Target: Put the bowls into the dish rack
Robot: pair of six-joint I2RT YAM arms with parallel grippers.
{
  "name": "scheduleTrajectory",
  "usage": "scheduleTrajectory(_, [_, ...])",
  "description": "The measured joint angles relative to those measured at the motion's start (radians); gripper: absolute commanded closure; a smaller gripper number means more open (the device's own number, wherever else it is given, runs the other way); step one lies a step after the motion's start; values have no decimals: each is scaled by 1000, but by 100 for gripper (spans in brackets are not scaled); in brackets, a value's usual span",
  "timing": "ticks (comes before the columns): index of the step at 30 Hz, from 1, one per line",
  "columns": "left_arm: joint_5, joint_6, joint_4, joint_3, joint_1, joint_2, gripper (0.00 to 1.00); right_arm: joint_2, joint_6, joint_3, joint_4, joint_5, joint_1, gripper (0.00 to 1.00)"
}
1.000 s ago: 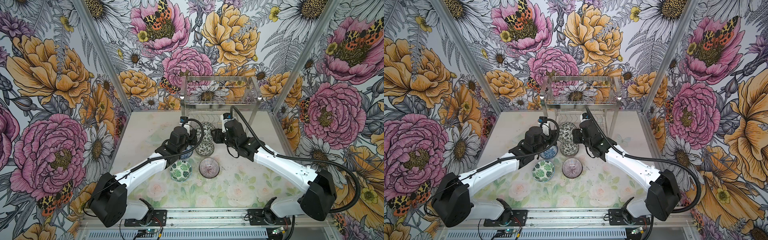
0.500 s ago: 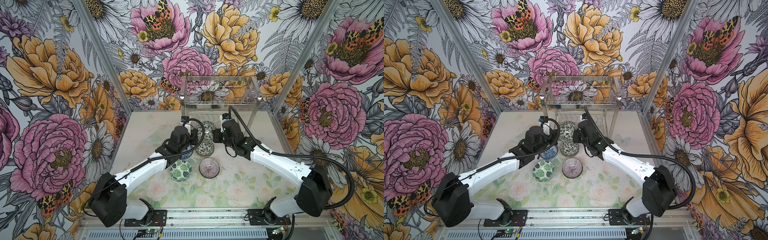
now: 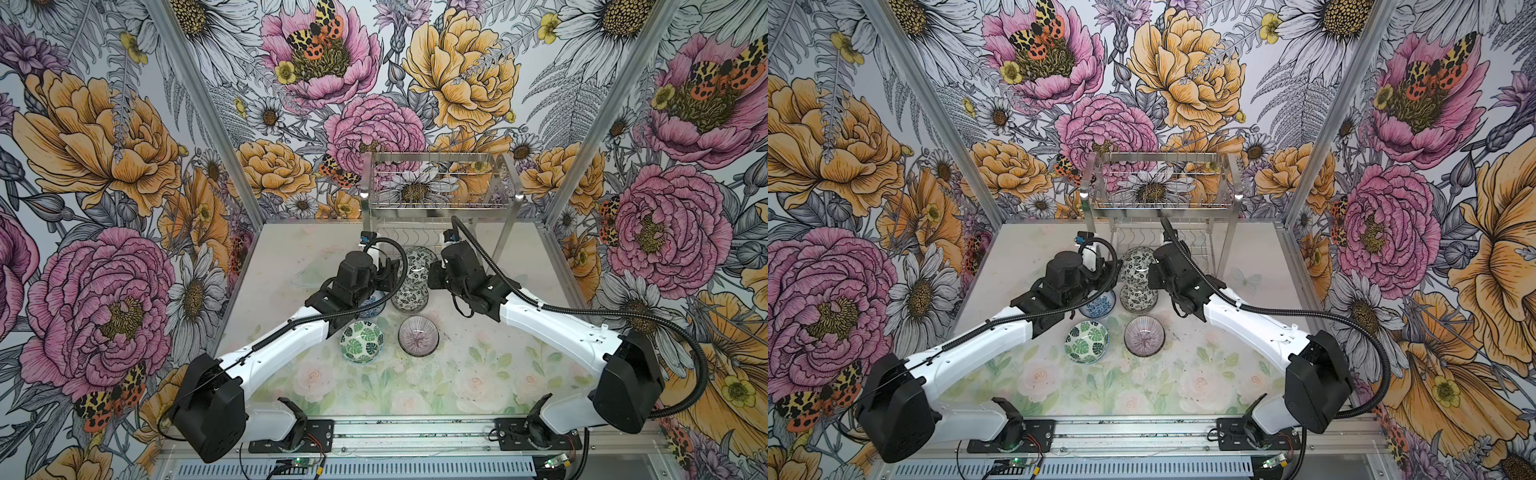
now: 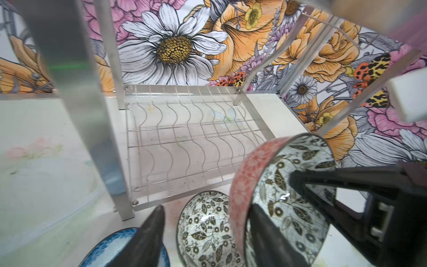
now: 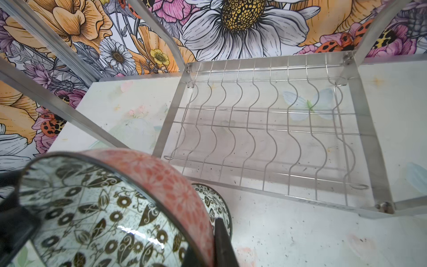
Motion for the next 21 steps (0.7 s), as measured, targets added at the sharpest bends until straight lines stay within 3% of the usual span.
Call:
scheduleTrajectory(6, [-51,69,-103,0,95,-159,1,-21,-132,-18,-18,225,16,100])
scheduleTrajectory(12, [-66,95,-182,-7,186,-211,1,-16,-308,-54,19,519,48,100])
scheduleTrajectory(16, [-65,97,-228,-20,234,-206,1,2,-487,-98,167,687,64,100])
scheduleTrajectory(21, [-65,97,-249,-23,270,-187,1,71,-764,-167,454,810,70,100])
